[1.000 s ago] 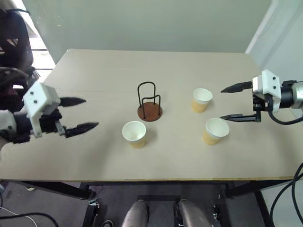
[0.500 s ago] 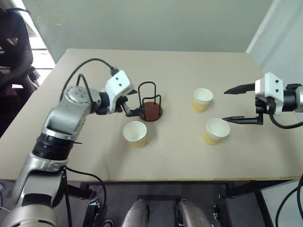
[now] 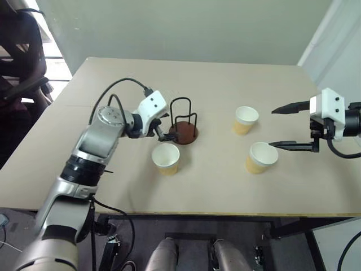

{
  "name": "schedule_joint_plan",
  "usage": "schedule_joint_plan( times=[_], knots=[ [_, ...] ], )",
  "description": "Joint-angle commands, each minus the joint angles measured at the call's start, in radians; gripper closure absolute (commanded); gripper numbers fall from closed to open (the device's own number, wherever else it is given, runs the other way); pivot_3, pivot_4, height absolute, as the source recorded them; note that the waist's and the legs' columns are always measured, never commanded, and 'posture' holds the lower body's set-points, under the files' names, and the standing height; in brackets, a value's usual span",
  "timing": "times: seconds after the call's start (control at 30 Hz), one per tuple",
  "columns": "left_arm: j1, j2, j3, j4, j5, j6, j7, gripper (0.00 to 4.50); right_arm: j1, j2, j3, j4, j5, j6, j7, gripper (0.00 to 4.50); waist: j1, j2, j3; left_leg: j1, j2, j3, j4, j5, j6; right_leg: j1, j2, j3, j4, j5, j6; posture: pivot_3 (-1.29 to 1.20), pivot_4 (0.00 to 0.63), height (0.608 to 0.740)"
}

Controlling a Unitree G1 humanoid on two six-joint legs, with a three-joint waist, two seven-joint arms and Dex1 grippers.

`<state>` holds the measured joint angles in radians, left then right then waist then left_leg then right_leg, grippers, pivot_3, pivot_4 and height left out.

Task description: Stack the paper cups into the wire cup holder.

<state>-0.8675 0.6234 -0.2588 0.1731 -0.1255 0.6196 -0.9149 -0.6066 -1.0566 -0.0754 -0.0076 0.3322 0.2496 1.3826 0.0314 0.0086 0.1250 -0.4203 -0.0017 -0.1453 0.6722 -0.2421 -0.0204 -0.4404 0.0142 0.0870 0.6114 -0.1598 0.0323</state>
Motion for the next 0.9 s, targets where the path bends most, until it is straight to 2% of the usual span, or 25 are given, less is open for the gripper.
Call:
schedule_joint_plan(
  times=[0.03, 0.23, 0.4, 0.43, 0.5, 0.87, 0.9],
  knots=[
    [-0.048, -0.024, -0.006, 0.038, 0.033, -0.024, 0.012, 0.01, -0.002, -0.027, -0.055, -0.028, 0.024, 0.003, -0.012, 0.0, 0.0, 0.0, 0.0, 0.0, 0.0, 0.0, 0.0, 0.0, 0.0, 0.0, 0.0, 0.0, 0.0, 0.0, 0.0, 0.0, 0.15, 0.74],
    [-0.093, -0.079, -0.016, 0.116, 0.065, -0.05, 0.01, 0.01, 0.0, -0.032, -0.057, -0.035, 0.03, 0.009, -0.015, 0.0, 0.0, 0.0, 0.0, 0.0, 0.0, 0.0, 0.0, 0.0, 0.0, 0.0, 0.0, 0.0, 0.0, 0.005, 0.008, 0.0, 0.15, 0.74],
    [-0.112, -0.093, -0.029, 0.166, 0.094, -0.083, -0.003, 0.01, 0.003, -0.035, -0.059, -0.04, 0.032, 0.012, -0.019, 0.0, 0.0, 0.0, 0.0, 0.0, 0.0, 0.0, 0.0, 0.0, 0.001, 0.0, 0.0, 0.0, 0.0, 0.005, 0.009, 0.0, 0.15, 0.74],
    [-0.117, -0.1, -0.032, 0.177, 0.1, -0.09, -0.004, 0.18, 0.004, -0.035, -0.059, -0.04, 0.031, 0.012, -0.02, 0.0, 0.0, 0.0, 0.0, 0.0, 0.0, 0.0, 0.0, 0.0, 0.001, 0.0, 0.0, 0.0, 0.0, 0.005, 0.009, 0.0, 0.15, 0.74],
    [-0.125, -0.117, -0.04, 0.197, 0.113, -0.103, -0.002, 0.54, 0.008, -0.036, -0.06, -0.041, 0.031, 0.013, -0.021, 0.0, 0.002, 0.0, 0.0, 0.0, 0.0, 0.0, 0.001, 0.0, 0.001, 0.001, 0.0, 0.0, -0.001, 0.005, 0.009, 0.0, 0.15, 0.74],
    [-0.142, -0.166, -0.038, 0.256, 0.146, -0.151, 0.004, 4.4, 0.011, -0.042, -0.065, -0.052, 0.035, 0.02, -0.025, 0.0, 0.002, 0.0, 0.0, 0.0, -0.001, 0.001, 0.002, 0.0, 0.001, 0.001, 0.0, 0.0, -0.001, 0.006, 0.01, 0.0, 0.15, 0.74],
    [-0.145, -0.168, -0.036, 0.259, 0.145, -0.155, 0.003, 4.48, 0.011, -0.043, -0.065, -0.052, 0.035, 0.02, -0.025, 0.0, 0.002, 0.0, 0.0, -0.001, -0.001, 0.001, 0.002, 0.0, 0.001, 0.001, 0.0, 0.0, -0.001, 0.006, 0.01, 0.0, 0.15, 0.74]
  ],
)
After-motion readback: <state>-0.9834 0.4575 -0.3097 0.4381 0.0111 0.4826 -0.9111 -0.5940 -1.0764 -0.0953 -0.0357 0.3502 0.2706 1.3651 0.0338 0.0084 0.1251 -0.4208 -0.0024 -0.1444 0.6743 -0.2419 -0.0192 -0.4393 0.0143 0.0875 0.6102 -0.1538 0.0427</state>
